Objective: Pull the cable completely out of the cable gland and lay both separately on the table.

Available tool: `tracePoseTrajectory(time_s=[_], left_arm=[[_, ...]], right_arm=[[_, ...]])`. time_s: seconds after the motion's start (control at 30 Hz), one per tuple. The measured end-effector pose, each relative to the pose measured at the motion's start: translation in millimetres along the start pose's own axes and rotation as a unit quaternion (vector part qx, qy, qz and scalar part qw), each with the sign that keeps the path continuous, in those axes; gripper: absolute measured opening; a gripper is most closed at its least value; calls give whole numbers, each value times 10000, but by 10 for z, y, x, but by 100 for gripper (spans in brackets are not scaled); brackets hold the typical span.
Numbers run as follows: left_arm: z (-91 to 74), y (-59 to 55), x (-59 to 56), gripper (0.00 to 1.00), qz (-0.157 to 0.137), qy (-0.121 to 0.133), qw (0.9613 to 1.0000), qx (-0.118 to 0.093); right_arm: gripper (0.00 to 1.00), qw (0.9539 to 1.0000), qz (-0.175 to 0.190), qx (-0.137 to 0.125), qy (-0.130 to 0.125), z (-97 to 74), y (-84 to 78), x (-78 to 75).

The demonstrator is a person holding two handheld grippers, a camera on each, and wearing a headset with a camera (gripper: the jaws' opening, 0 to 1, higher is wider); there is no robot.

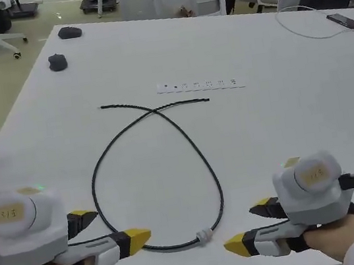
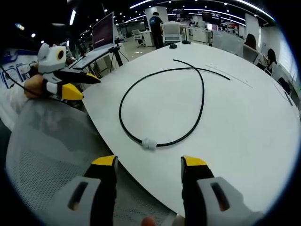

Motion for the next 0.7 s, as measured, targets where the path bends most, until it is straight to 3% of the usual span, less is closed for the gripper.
tracePoseTrajectory(time_s=[0.4, 0.7], left_arm=[[-7, 19, -5, 68, 95, -29, 9999, -25], [-7, 28, -10, 68, 166, -54, 9998, -30]], right_arm=[[55, 9998, -137, 61, 143, 20, 39, 59], [51, 9953, -928, 203, 204, 80, 134, -58]])
Point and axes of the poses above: the centre of the closed fingertips' face, and the gripper's own axes: z roughly forward along the fingers, x roughly to its left, y roughly out of its top, the point moved 3 cm from there along -z, roughly backward along the fingers, and after that the axes turned 3 degrees about -y, right-handed, at the moved point
